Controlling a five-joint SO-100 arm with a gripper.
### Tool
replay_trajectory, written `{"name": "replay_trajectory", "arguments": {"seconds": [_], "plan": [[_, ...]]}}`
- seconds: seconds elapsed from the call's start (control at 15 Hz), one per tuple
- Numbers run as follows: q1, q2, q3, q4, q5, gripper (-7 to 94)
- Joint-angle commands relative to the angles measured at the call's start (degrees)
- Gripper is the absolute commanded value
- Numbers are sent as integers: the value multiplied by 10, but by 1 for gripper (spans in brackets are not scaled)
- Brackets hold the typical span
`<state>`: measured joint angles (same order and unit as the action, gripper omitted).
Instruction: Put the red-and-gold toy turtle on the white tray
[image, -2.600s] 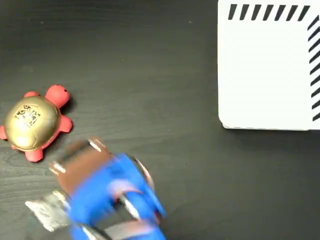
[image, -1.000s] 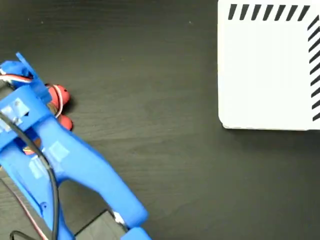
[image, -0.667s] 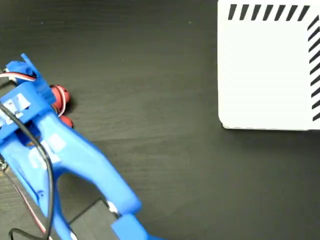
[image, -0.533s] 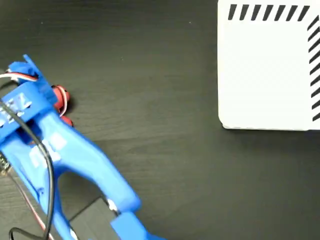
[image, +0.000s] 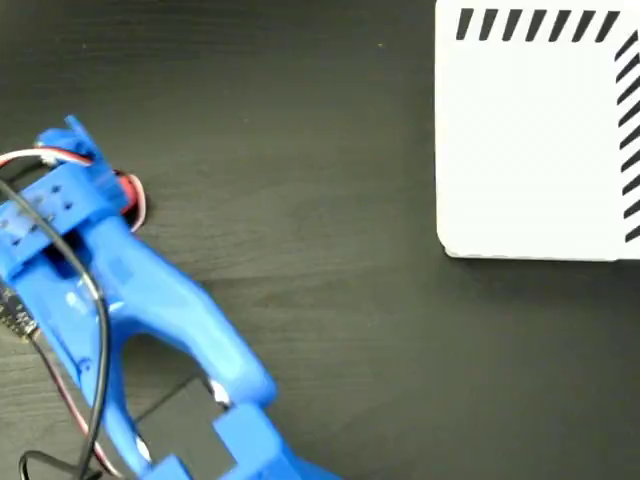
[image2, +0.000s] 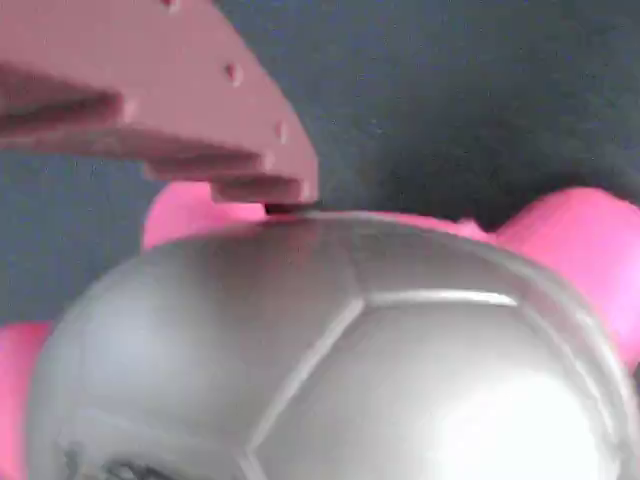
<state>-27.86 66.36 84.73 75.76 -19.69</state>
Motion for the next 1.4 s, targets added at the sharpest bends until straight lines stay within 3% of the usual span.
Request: {"name": "replay_trajectory", "arguments": {"seconds": [0.0, 0.13, 0.47, 0.53, 0.87, 1.07, 1.33], "plan": [[-11, 19, 3, 0, -4, 57], [-11, 17, 8, -10, -4, 56], [-13, 24, 10, -18, 10, 6], [-13, 28, 10, -18, 12, 0], [-8, 60, 1, -2, 35, 0], [-9, 110, -66, 100, 87, 0], [18, 235, -89, 147, 153, 0]]}}
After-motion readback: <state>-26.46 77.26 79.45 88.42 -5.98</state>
